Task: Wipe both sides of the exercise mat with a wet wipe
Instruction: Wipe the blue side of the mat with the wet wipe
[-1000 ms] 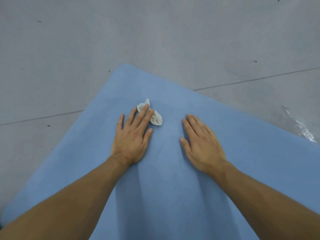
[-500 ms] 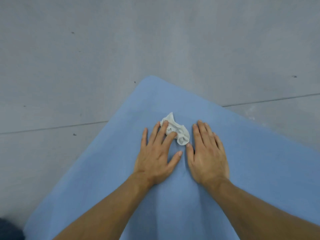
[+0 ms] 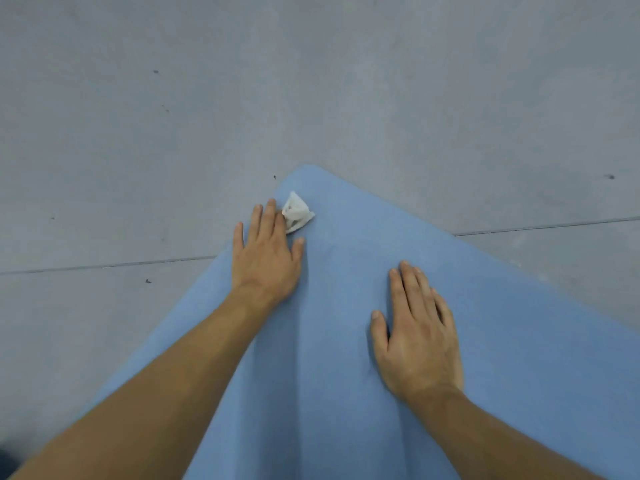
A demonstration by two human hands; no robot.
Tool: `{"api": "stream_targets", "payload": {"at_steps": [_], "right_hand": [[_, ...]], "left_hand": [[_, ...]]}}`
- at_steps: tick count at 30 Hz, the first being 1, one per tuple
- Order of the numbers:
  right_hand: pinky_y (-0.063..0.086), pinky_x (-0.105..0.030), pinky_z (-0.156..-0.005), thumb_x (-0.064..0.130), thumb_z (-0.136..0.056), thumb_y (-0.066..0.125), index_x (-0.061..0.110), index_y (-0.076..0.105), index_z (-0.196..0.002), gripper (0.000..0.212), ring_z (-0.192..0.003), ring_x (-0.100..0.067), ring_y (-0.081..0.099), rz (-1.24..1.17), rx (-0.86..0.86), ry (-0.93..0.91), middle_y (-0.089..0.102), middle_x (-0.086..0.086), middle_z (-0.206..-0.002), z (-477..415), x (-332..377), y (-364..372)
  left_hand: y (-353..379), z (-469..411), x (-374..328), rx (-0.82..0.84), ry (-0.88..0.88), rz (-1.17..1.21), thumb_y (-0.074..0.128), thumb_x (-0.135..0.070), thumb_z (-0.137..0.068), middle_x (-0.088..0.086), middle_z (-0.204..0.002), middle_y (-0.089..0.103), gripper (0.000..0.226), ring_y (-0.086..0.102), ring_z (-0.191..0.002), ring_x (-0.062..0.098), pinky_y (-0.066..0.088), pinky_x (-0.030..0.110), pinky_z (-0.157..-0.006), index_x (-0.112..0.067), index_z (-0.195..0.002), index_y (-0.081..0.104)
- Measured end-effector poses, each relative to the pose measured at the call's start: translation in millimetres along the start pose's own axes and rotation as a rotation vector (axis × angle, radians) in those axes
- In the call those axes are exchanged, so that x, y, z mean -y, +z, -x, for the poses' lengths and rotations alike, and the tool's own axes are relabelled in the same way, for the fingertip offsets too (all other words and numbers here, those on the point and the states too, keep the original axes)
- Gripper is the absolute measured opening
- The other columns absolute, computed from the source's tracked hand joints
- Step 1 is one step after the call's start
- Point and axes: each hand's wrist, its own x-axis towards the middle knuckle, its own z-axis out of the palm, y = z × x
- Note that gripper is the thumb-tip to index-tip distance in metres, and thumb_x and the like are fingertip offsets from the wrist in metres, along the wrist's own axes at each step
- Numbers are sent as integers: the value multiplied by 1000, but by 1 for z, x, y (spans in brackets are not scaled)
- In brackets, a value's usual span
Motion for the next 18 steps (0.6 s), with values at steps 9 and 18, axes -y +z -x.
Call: {"api": "stream_targets", "payload": {"at_steps": [9, 18], "right_hand": [[18, -39, -124, 44, -97, 33, 9, 38, -159, 72, -157, -20, 25, 2, -10, 1, 29, -5, -169, -3, -1, 0], [20, -40, -123, 45, -96, 36, 9, 38, -159, 72, -157, -19, 25, 8, -6, -4, 29, -6, -169, -5, -2, -1]], "left_hand": [[8, 8, -34, -130, 462, 232, 54, -9, -97, 12, -149, 57, 47, 55, -137, 29, 45, 42, -113, -6, -143, 58], [19, 67, -19, 40, 670, 30, 29, -61, -107, 5, -174, 6, 64, -3, -160, 24, 10, 44, -129, -28, -161, 34]]}}
